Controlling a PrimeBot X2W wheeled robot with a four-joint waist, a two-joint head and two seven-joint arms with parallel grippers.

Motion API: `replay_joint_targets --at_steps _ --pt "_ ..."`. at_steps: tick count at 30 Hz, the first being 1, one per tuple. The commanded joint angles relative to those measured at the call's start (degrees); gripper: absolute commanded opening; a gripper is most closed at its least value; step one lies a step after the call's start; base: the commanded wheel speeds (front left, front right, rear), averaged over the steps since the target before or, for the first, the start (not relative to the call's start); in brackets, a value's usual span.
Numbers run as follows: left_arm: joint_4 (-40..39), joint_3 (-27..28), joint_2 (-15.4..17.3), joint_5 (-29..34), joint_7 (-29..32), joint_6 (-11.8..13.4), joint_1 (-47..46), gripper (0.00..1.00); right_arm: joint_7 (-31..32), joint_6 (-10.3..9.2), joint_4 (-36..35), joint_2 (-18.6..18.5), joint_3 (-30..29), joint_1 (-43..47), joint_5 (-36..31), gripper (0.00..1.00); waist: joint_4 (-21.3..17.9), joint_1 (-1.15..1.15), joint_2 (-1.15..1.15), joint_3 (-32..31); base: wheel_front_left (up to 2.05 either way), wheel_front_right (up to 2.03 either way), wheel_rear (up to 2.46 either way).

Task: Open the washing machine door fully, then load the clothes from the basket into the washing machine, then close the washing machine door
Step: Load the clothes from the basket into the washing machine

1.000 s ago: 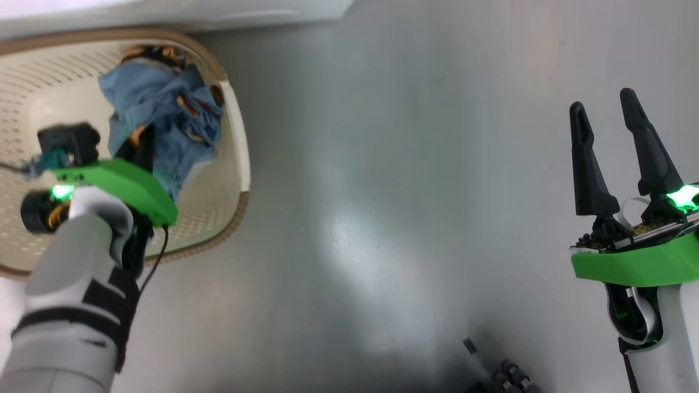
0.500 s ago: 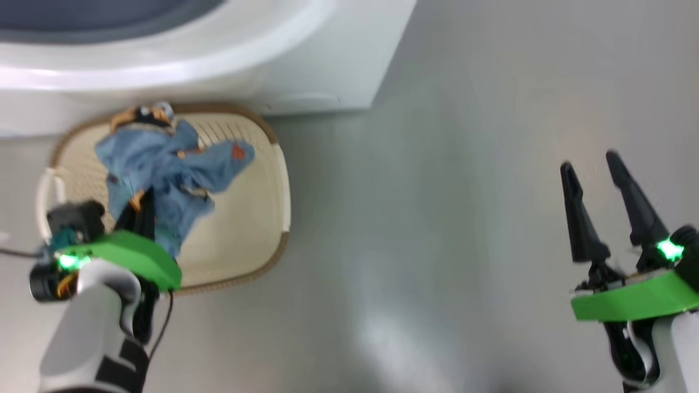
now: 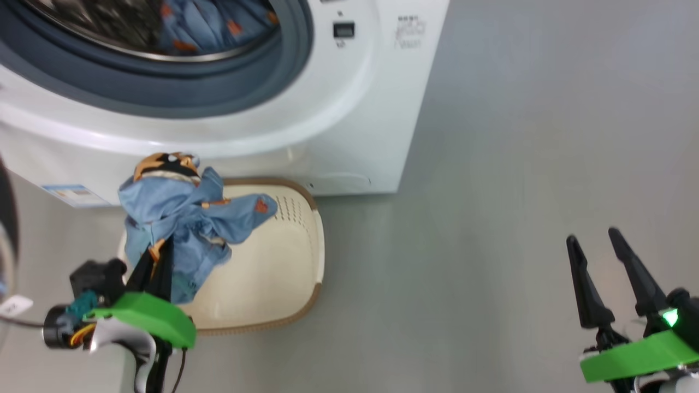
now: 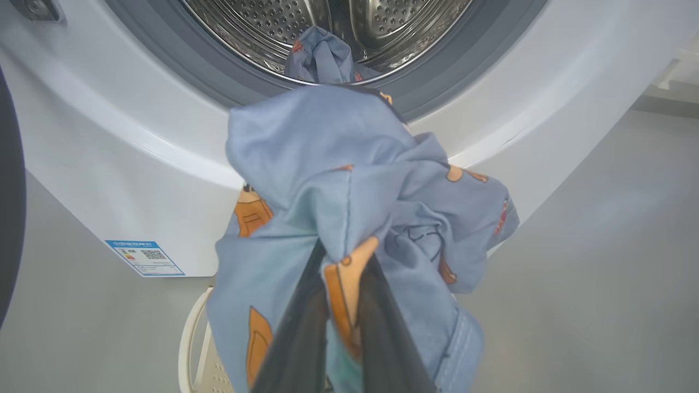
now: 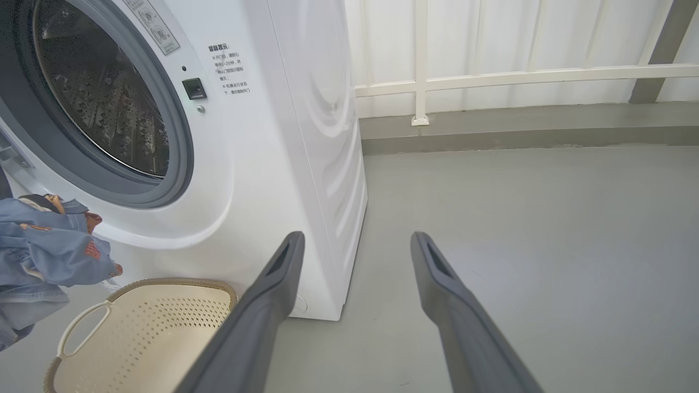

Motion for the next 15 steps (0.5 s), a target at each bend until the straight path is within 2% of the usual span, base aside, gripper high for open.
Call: replay_joint_targets --at_steps 1,15 --pt "-2.88 2.21 1.58 0.63 -0.38 -0.08 1.7 0.0 -0.27 0.35 -1.2 -0.72 0.67 1.71 -0.39 1.0 2.59 0.01 0.0 -5.41 0.0 0.0 0.0" --pt "-19.99 7.53 -0.81 4.3 -0.38 -0.09 18.19 0.0 -0.27 0.35 -1.31 -0.25 -1.44 7.93 -0.72 1.0 3.33 0.01 0.0 -12.01 0.0 0.0 0.0"
